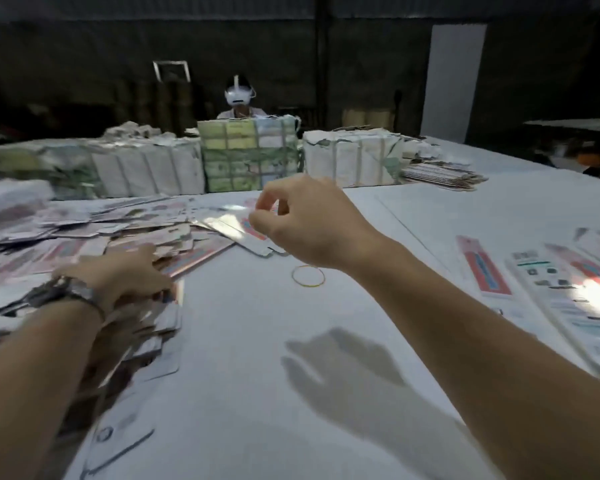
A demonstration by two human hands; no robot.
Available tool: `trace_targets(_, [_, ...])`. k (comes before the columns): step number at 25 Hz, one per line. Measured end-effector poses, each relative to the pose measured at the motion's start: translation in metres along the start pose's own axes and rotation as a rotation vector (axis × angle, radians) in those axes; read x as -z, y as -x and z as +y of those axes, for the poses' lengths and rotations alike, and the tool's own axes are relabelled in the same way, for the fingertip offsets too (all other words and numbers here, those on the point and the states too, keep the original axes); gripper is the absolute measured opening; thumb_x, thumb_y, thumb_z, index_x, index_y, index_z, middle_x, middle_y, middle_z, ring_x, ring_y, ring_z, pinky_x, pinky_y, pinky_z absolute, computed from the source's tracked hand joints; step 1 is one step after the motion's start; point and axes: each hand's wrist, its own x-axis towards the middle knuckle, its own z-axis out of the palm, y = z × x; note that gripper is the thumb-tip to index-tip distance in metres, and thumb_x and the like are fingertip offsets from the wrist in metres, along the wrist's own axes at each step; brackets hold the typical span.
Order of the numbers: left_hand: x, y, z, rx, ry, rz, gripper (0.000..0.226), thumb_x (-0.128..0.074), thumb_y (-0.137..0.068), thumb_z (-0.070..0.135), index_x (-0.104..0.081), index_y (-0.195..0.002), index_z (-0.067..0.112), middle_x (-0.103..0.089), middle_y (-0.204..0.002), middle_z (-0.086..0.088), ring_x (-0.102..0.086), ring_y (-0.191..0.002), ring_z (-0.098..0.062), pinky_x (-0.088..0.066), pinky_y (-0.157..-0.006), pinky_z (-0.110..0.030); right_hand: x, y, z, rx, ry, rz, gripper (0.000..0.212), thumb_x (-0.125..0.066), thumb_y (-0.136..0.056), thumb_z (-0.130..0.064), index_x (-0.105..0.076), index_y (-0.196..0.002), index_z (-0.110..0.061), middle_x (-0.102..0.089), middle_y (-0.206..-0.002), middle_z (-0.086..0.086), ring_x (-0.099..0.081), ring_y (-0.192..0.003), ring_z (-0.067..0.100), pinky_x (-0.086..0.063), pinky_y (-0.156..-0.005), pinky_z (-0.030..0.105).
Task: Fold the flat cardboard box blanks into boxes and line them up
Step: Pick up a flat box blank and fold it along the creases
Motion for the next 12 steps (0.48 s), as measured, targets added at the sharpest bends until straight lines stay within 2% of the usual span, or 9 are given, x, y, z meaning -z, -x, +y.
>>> trace_targets(2, [0.006,0.008,0.015,0.011,-0.116,0.098,0.044,-0.067,-0.079,0.048,-0.055,-0.115,0.025,-0.063,-0.128,-0.012,-0.06,-0.115,-0.033,-0.049,-0.099,-0.042,-0.019,-0.012,-0.024,0.023,-0.081,0.02,0.011,-0.059,-0.089,-0.038,-0.061,-0.079,-0.033,-0.059,-0.077,-0.007,-0.059,-0.088,0.022,-0.048,-0.075,0.034])
trace_targets(5, [0.002,0.01,0.017,0.018,-0.264,0.219,0.025,-0.065,-0.087,0.035,-0.059,-0.109,0.026,-0.063,-0.123,-0.009,-0.061,-0.113,-0.032,-0.05,-0.095,-0.042,-0.044,-0.018,-0.037,0.042,-0.1,0.028,0.009,-0.058,-0.089,-0.037,-0.064,-0.084,-0.032,-0.064,-0.084,-0.003,-0.058,-0.091,0.023,-0.047,-0.077,0.035])
trace_targets(9, [-0.001,0.017,0.031,-0.007,-0.257,0.328,0.023,-0.06,-0.091,0.018,-0.061,-0.113,0.015,-0.062,-0.119,-0.015,-0.062,-0.109,-0.037,-0.048,-0.08,-0.038,-0.054,-0.017,-0.03,0.027,-0.125,0.02,0.01,-0.059,-0.087,-0.033,-0.058,-0.077,-0.034,-0.065,-0.082,0.0,-0.059,-0.089,0.026,-0.051,-0.079,0.038])
trace_targets(12, [0.003,0.016,0.033,-0.017,-0.224,0.422,0.017,-0.06,-0.09,0.012,-0.061,-0.107,0.012,-0.061,-0.115,-0.018,-0.061,-0.106,-0.041,-0.049,-0.08,-0.04,-0.054,-0.016,-0.026,0.016,-0.13,0.015,0.011,-0.059,-0.086,-0.032,-0.059,-0.076,-0.034,-0.065,-0.082,0.001,-0.06,-0.088,0.027,-0.051,-0.078,0.038])
